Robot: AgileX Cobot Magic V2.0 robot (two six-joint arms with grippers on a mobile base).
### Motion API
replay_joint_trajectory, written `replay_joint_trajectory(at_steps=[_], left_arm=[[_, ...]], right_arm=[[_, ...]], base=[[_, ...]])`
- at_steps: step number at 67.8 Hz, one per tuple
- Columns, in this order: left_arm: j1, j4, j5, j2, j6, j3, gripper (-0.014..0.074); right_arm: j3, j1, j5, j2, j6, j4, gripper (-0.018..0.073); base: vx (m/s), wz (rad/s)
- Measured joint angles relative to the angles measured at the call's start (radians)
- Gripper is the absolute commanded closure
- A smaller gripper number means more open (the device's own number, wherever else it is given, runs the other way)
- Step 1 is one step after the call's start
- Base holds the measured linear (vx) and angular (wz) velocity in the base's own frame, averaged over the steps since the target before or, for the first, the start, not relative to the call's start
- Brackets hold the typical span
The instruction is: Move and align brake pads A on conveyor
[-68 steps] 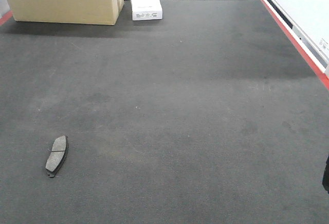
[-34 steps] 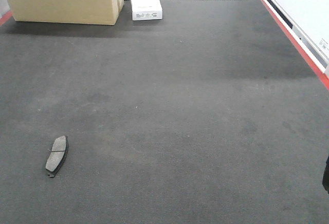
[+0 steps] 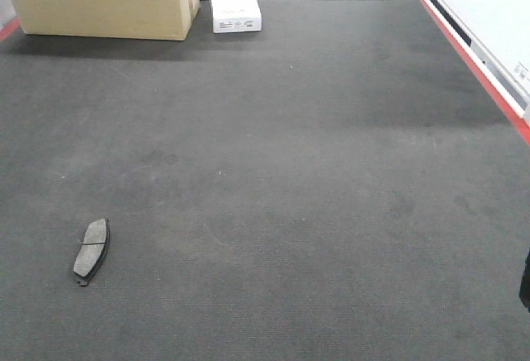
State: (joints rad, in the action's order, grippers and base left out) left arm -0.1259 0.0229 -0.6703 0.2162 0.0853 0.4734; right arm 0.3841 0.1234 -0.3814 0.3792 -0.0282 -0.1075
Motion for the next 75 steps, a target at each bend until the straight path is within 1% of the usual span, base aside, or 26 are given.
replay_joint_trajectory(at_steps=[10,20,51,63,75], left_arm=[[0.0,0.0,0.0,0.0,0.0,0.0,0.0094],[0.0,0.0,0.0,0.0,0.0,0.0,0.0094],[0.0,0.0,0.0,0.0,0.0,0.0,0.0094],[0.0,0.0,0.0,0.0,0.0,0.0,0.0094],[0.0,0.0,0.0,0.0,0.0,0.0,0.0094]], right_arm=[[0.005,0.0,-0.027,0.028,0.0,0.0,0.056],[0.071,0.0,-0.048,0.165,0.0,0.0,0.0554],[0.428,0.0,-0.165,0.874,0.0,0.0,0.0545],[0.563,0.0,-0.231,1.098,0.0,0.0,0.0529],[0.674,0.0,-0.269,1.269,-0.006,0.005,0.0519]], base=[[0.0,0.0],[0.0,0.0],[0.0,0.0],[0.0,0.0],[0.0,0.0]])
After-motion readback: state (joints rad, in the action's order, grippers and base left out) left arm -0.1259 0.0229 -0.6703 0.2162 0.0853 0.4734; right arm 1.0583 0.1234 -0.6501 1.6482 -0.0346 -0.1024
